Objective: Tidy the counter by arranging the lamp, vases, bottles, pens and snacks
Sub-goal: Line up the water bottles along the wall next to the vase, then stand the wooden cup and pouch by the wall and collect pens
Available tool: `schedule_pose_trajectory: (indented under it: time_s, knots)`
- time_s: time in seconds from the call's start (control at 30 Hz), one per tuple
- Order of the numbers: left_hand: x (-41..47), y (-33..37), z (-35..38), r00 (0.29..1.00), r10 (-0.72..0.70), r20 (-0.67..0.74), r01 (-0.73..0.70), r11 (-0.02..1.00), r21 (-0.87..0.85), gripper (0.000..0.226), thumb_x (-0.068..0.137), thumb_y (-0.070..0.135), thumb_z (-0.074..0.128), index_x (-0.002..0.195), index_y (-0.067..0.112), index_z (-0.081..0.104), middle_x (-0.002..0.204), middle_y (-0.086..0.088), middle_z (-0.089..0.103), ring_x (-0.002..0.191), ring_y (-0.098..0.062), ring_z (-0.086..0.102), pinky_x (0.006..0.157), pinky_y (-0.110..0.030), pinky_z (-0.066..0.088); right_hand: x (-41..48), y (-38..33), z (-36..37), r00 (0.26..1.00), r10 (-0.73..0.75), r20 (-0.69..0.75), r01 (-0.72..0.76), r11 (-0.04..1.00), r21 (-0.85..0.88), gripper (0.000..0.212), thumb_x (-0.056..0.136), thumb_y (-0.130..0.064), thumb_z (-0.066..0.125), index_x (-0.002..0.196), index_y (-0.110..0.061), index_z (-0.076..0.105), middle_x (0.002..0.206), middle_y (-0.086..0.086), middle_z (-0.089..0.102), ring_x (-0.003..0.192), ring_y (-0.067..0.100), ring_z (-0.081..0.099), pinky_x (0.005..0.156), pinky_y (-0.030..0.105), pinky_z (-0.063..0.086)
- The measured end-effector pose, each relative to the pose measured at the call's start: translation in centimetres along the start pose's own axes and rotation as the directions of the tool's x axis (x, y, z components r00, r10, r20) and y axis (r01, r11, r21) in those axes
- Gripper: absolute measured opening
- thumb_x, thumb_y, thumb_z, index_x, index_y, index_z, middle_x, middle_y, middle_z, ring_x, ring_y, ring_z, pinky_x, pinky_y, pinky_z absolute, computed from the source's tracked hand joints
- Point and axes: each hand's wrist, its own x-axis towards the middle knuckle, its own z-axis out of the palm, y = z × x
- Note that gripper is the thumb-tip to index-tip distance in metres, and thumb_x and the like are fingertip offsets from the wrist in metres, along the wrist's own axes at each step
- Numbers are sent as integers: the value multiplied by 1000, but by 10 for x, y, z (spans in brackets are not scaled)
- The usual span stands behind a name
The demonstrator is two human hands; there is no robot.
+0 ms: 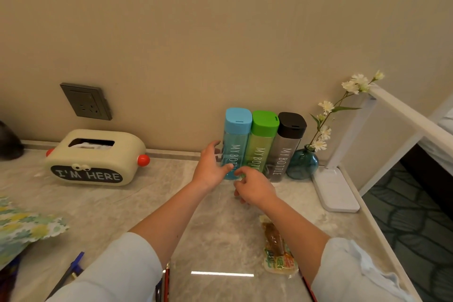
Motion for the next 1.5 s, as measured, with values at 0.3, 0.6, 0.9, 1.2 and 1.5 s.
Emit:
schedule_pose_trajectory:
  time_s: [0.3, 0.6, 0.9, 1.2, 1.5]
  knots:
    - [-44, 3, -36, 996, -55, -74, 52, 997, -50, 47, 87, 12, 66, 131, 13, 49, 116, -3, 58, 98, -17, 60, 85, -29, 48, -23, -21, 2, 999, -47, 20, 42, 978, 202, 11, 90, -18, 53, 98, -21, 61, 71, -1, 70, 47, 14, 59, 47, 26, 47]
    - [-119, -12, -98, 950, -126, -284, 119, 992, -40, 28, 92, 18, 58, 121, 20, 58, 110, 0, 63, 98, -16, 61, 91, -39, 53, -59, -80, 41, 984, -180, 14, 166, 931, 325, 16, 89, -15, 55, 99, -23, 66, 100, -1, 67, 94, 23, 65, 85, 41, 56]
    - [-190, -30, -177, 839, -189, -510, 198, 980, -37, 22, 92, 21, 58, 114, 22, 61, 107, 4, 63, 92, -8, 60, 84, -29, 51, -92, -147, 87, 933, -321, 163, 227, 876, 426, 16, 91, -14, 56, 101, -23, 65, 106, -1, 66, 99, 16, 62, 90, 37, 54]
    - [-258, -45, -238, 700, -217, -680, 239, 969, -62, 22, 92, 17, 59, 113, 22, 62, 108, 5, 64, 94, -8, 61, 84, -24, 50, -128, -211, 129, 836, -491, 245, 344, 818, 461, 17, 87, -10, 58, 95, -22, 67, 102, 1, 69, 97, 19, 65, 89, 41, 55]
    - [-298, -74, -329, 613, -176, -770, 323, 945, 41, 20, 93, 23, 57, 110, 31, 59, 111, 11, 60, 99, -5, 59, 85, -28, 51, -158, -306, 176, 778, -589, 220, 427, 752, 502, 21, 88, -10, 56, 104, -17, 68, 96, 0, 67, 87, 11, 61, 70, 21, 45]
